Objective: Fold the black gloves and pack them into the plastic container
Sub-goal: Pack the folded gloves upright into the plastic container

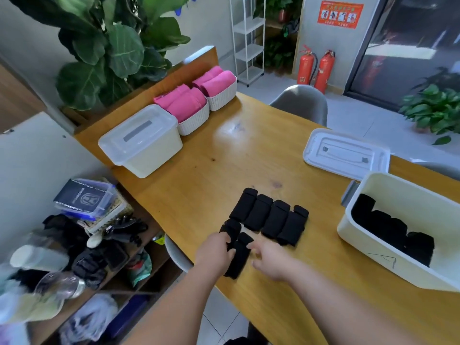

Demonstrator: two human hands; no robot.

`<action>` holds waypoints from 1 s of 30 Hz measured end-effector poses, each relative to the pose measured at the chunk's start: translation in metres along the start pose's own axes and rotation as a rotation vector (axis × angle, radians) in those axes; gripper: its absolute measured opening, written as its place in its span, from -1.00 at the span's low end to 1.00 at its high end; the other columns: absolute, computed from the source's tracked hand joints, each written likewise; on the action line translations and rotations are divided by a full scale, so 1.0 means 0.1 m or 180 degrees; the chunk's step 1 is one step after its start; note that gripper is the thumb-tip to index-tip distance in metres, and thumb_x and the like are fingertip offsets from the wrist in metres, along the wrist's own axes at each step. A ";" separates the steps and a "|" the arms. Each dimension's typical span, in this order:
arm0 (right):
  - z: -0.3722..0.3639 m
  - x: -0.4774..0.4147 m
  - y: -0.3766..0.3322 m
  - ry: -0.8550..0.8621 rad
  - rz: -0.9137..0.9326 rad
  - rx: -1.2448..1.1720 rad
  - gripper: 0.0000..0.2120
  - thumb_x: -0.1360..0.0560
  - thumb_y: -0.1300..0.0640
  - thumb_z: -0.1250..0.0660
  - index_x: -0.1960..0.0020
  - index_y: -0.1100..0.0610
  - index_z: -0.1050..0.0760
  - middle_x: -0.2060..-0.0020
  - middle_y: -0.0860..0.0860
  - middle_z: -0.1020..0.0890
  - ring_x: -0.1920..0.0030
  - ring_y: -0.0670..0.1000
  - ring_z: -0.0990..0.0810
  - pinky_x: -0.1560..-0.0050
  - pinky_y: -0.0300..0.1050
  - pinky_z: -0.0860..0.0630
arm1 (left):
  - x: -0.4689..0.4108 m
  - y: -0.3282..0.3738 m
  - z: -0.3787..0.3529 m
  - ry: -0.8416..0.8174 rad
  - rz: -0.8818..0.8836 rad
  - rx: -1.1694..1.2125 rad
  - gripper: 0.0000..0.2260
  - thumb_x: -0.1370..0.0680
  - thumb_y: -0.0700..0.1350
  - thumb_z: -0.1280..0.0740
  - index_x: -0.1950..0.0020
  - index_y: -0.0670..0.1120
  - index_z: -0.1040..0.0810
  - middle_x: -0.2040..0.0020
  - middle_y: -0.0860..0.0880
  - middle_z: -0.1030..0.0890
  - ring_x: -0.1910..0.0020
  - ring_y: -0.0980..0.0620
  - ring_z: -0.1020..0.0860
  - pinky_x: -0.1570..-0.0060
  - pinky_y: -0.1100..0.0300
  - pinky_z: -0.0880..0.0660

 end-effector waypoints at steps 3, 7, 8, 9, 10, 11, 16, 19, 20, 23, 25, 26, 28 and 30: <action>-0.12 -0.02 0.01 0.0000 -0.0112 -0.0328 -0.47 -0.68 0.09 -0.35 -0.62 -0.06 -0.33 -0.42 0.01 -0.54 -0.25 -0.01 -0.58 -0.21 -0.16 -0.53 | 0.03 0.08 -0.05 -0.0008 -0.0031 -0.0136 -0.70 -0.63 0.05 -0.42 -0.33 0.02 -0.55 -0.16 0.02 -0.57 -0.03 -0.04 -0.61 -0.02 0.00 -0.63; -0.20 0.01 0.06 0.0171 -0.0363 -0.1016 -0.55 -0.68 0.13 -0.35 -0.53 0.00 -0.35 -0.22 -0.02 -0.57 -0.19 0.01 -0.59 -0.11 -0.18 -0.51 | 0.10 0.19 -0.15 -0.0057 -0.0065 0.0157 -0.70 -0.59 0.02 -0.48 -0.25 0.02 -0.50 -0.09 0.03 -0.57 -0.01 0.00 -0.57 0.01 0.08 -0.55; -0.21 0.02 0.08 0.0222 -0.0408 -0.1114 -0.58 -0.67 0.13 -0.37 -0.49 -0.01 -0.37 -0.15 -0.04 -0.56 -0.15 0.00 -0.59 -0.08 -0.18 -0.52 | 0.12 0.22 -0.18 -0.0072 -0.0048 0.0289 -0.70 -0.57 0.02 -0.50 -0.21 0.03 -0.48 -0.05 0.05 -0.57 0.01 0.02 -0.56 0.03 0.08 -0.55; -0.20 0.04 0.10 0.0295 -0.0453 -0.1155 -0.60 -0.66 0.13 -0.39 -0.44 -0.03 -0.39 -0.11 -0.07 -0.55 -0.12 -0.01 -0.59 -0.07 -0.17 -0.54 | 0.13 0.23 -0.21 -0.0094 -0.0011 0.0472 -0.70 -0.56 0.01 -0.52 -0.17 0.05 -0.46 0.00 0.06 -0.58 0.05 0.05 -0.57 0.06 0.10 -0.55; -0.19 0.05 0.13 0.0396 -0.0490 -0.1142 -0.63 -0.64 0.12 -0.42 -0.39 -0.05 -0.41 -0.08 -0.08 -0.55 -0.09 -0.03 -0.59 -0.05 -0.17 -0.55 | 0.14 0.23 -0.25 -0.0137 0.0054 0.0687 -0.70 -0.55 0.00 -0.54 -0.13 0.06 -0.45 0.03 0.07 -0.59 0.09 0.07 -0.58 0.12 0.13 -0.54; -0.18 0.08 0.16 0.0498 -0.0512 -0.1101 -0.66 -0.62 0.11 -0.45 -0.33 -0.07 -0.43 -0.06 -0.10 -0.54 -0.07 -0.05 -0.58 -0.04 -0.16 -0.57 | 0.15 0.24 -0.27 -0.0181 0.0123 0.0929 -0.69 -0.53 0.00 -0.55 -0.10 0.07 -0.45 0.06 0.08 -0.61 0.11 0.09 -0.60 0.16 0.17 -0.52; 0.04 0.23 0.30 0.0917 -0.0517 -0.1314 -0.71 -0.58 0.17 -0.48 -0.16 -0.12 -0.47 -0.05 -0.10 -0.55 -0.02 -0.07 -0.59 -0.06 -0.07 -0.64 | 0.15 0.32 -0.31 -0.0512 0.0503 0.2444 -0.64 -0.49 -0.07 -0.62 -0.16 0.01 -0.52 -0.02 -0.07 -0.69 0.11 0.00 -0.74 0.06 0.05 -0.72; 0.32 0.35 0.33 0.1195 -0.0428 -0.1626 -0.71 -0.57 0.20 -0.49 -0.11 -0.15 -0.50 -0.04 -0.11 -0.58 0.00 -0.07 -0.62 0.07 -0.18 -0.58 | 0.10 0.48 -0.20 -0.0688 0.0486 0.3236 -0.58 -0.47 -0.09 -0.66 -0.23 -0.10 -0.57 -0.11 -0.18 -0.69 0.05 -0.05 -0.77 0.00 0.03 -0.73; 0.42 0.39 0.34 0.1301 -0.0397 -0.1701 -0.71 -0.56 0.18 -0.50 -0.09 -0.16 -0.51 -0.04 -0.12 -0.58 0.00 -0.07 -0.62 0.07 -0.18 -0.57 | 0.07 0.56 -0.14 -0.0748 0.0400 0.3370 -0.57 -0.46 -0.09 -0.67 -0.23 -0.11 -0.59 -0.13 -0.19 -0.69 0.03 -0.06 -0.77 -0.02 0.03 -0.72; 0.73 0.54 0.39 0.1552 -0.0282 -0.2026 -0.72 -0.53 0.17 -0.52 -0.10 -0.13 -0.53 -0.06 -0.11 -0.60 -0.01 -0.06 -0.64 -0.02 -0.12 -0.61 | -0.02 0.84 0.06 -0.0817 0.0122 0.3527 -0.55 -0.44 -0.04 -0.68 -0.24 -0.11 -0.61 -0.15 -0.19 -0.70 -0.05 -0.08 -0.75 -0.06 0.03 -0.71; 0.91 0.65 0.43 0.1717 -0.0237 -0.2345 -0.72 -0.53 0.17 -0.52 -0.13 -0.09 -0.53 -0.07 -0.08 -0.62 -0.02 -0.05 -0.66 0.00 -0.14 -0.62 | -0.07 1.06 0.20 -0.0813 -0.0060 0.3531 -0.54 -0.44 -0.02 -0.68 -0.24 -0.10 -0.62 -0.13 -0.17 -0.72 -0.03 -0.08 -0.74 -0.05 0.02 -0.70; 1.00 0.71 0.46 0.1804 -0.0227 -0.2516 -0.72 -0.54 0.17 -0.52 -0.14 -0.08 -0.52 -0.08 -0.06 -0.63 -0.02 -0.05 -0.67 0.01 -0.15 -0.62 | -0.09 1.18 0.28 -0.0830 -0.0162 0.3546 -0.53 -0.43 0.00 -0.68 -0.24 -0.10 -0.62 -0.13 -0.16 -0.73 -0.01 -0.08 -0.74 -0.06 0.00 -0.69; 1.17 0.84 0.53 0.2012 -0.0208 -0.2763 -0.73 -0.55 0.13 -0.52 -0.16 -0.06 -0.51 -0.08 -0.06 -0.65 -0.03 -0.06 -0.68 0.04 -0.18 -0.60 | -0.11 1.43 0.40 -0.0956 -0.0367 0.3543 -0.54 -0.45 0.01 -0.66 -0.25 -0.10 -0.62 -0.12 -0.14 -0.76 0.00 -0.08 -0.73 -0.13 -0.07 -0.68; 1.32 0.95 0.62 0.2197 -0.0226 -0.2885 -0.74 -0.56 0.06 -0.54 -0.16 -0.06 -0.52 -0.08 -0.08 -0.67 -0.05 -0.09 -0.68 0.05 -0.20 -0.58 | -0.11 1.71 0.53 -0.1078 -0.0538 0.3545 -0.60 -0.50 -0.03 -0.63 -0.26 -0.11 -0.62 -0.09 -0.10 -0.77 0.01 -0.04 -0.73 -0.15 -0.08 -0.65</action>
Point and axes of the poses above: each hand's wrist, its own x-axis away from the middle knuckle, its own z-axis out of the back of the hand, y = z × x, the point moved 5 cm from there along -x, towards the middle knuckle
